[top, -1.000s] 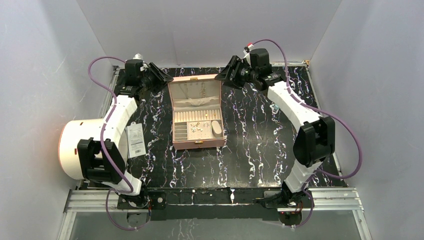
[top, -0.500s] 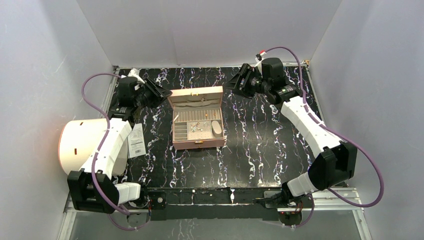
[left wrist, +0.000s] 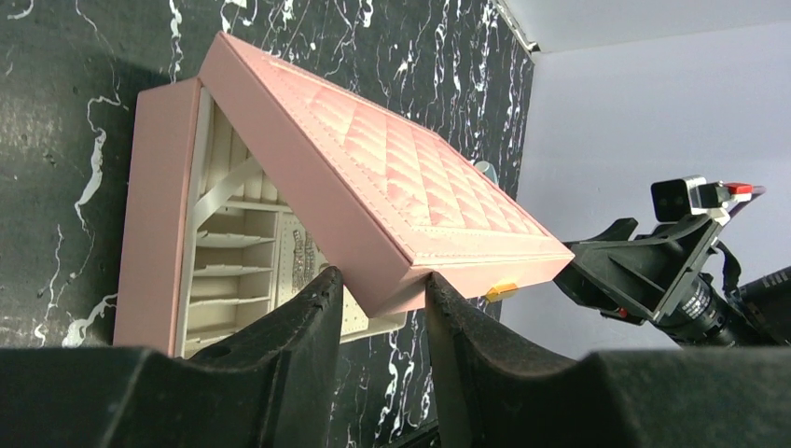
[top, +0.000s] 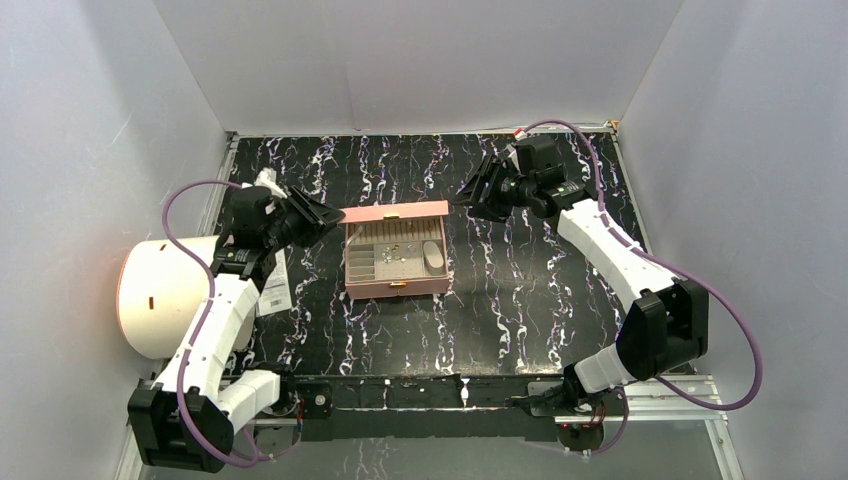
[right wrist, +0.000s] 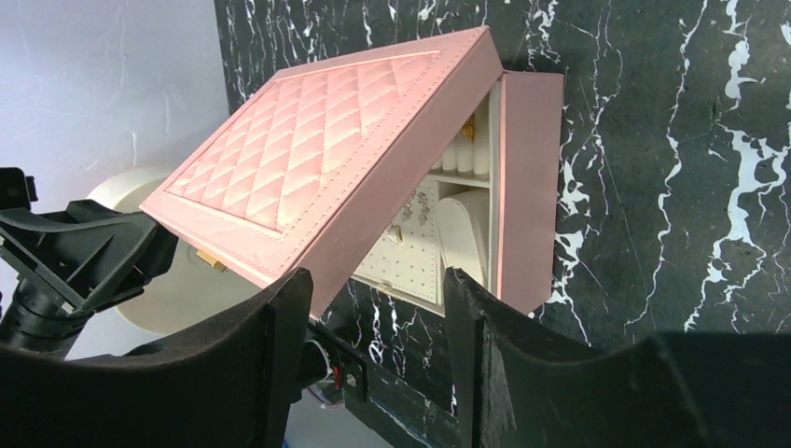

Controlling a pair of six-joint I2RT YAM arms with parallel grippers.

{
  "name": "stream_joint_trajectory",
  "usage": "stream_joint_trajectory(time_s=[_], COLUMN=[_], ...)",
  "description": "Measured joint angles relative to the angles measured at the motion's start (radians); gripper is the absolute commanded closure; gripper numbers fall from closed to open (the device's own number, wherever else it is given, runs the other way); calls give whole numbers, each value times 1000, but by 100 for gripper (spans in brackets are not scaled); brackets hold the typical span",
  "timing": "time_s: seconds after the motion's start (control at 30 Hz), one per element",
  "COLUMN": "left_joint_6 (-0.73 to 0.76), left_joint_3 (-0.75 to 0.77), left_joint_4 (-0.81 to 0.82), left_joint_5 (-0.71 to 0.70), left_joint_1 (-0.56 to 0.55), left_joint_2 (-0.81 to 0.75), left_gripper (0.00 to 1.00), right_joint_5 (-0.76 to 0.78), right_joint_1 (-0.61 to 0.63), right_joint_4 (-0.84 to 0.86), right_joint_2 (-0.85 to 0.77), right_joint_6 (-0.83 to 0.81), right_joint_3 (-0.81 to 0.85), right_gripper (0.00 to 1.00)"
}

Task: Organize the mixed jewelry
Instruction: Close the jewelry box at the center of the board.

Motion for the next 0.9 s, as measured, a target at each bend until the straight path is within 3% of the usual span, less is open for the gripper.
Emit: stream_joint_trajectory(time_s=[0.23,0.4,0.6,0.67,0.8,0.9], left_joint_6=[3,16,45,60,99,126], left_joint_3=[-64,-154,-151,-132,-61,-2], left_joint_4=[-37,-169,-278,-306,-324,-291], left_joint_5=[7,-43,-98,-116,-136,-130], left_joint_1=[-6,-9,-10,-11,-11,-12], left_joint_2=[-20,24,27,27,28,47], left_gripper=[68,70,70,65,38,32], right_joint_5=[-1,5,5,-2,-29,-45], right_joint_1=[0,0,0,1,22,66], right_joint_4=[-39,-63,-68,-65,-47,-35], right_joint_2=[6,6,10,13,31,68], right_joint_6=[-3,-3,-4,-8,-34,-58], right_joint_3=[-18,-58,-84,-84,-84,-84], right_gripper=[40,40,40,38,35,35])
